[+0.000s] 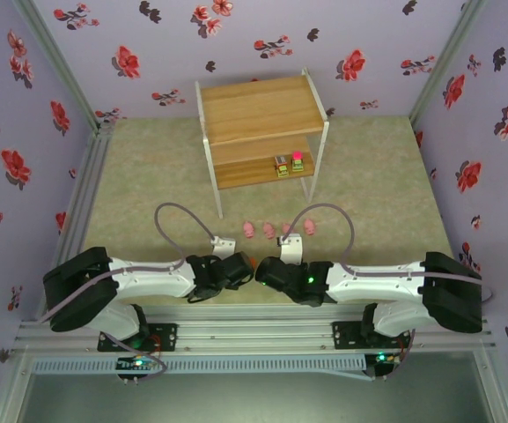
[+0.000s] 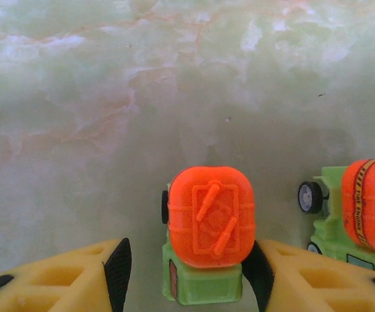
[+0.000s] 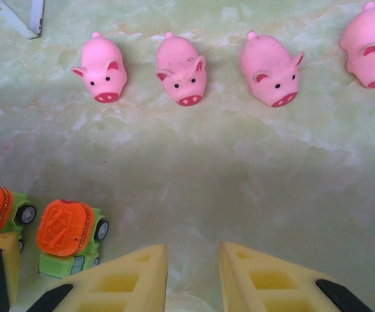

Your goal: Place and organize the plastic toys onto the shelf

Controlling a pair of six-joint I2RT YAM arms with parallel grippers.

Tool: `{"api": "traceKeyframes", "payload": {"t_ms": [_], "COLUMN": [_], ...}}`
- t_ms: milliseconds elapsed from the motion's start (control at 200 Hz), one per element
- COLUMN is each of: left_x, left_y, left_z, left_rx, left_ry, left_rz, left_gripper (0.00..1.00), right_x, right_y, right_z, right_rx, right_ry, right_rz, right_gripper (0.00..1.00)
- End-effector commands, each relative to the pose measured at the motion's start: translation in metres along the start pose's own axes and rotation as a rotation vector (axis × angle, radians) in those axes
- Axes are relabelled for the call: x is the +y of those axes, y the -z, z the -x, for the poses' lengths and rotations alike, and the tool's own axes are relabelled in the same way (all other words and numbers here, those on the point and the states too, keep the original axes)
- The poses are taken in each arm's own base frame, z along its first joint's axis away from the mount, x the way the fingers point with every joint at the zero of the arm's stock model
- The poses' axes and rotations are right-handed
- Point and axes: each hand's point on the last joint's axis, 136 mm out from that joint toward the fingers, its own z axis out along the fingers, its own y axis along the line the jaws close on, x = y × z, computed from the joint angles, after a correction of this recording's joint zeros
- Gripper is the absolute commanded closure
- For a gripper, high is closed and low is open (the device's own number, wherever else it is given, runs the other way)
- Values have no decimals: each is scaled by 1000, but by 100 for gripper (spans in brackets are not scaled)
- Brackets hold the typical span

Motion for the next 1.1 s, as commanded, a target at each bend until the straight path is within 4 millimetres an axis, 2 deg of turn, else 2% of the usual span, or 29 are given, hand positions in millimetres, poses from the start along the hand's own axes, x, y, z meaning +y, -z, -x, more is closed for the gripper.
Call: {"api": "traceKeyframes", "payload": {"t_ms": [0,1095], "left_x": [-2,1], "left_y": [0,-4], "left_z": [5,-7], "left_rx": [-5,45], "left_ry": [15,29], "left_rz": [5,43], "left_gripper": [46,55], "right_x": [-8,-13], "right_y": [-1,0], "right_z": [2,2], "right_rx": [-18,-21], "right_ry": [-12,-14], "right_rz": [-19,-23], "right_gripper": [73,74]}}
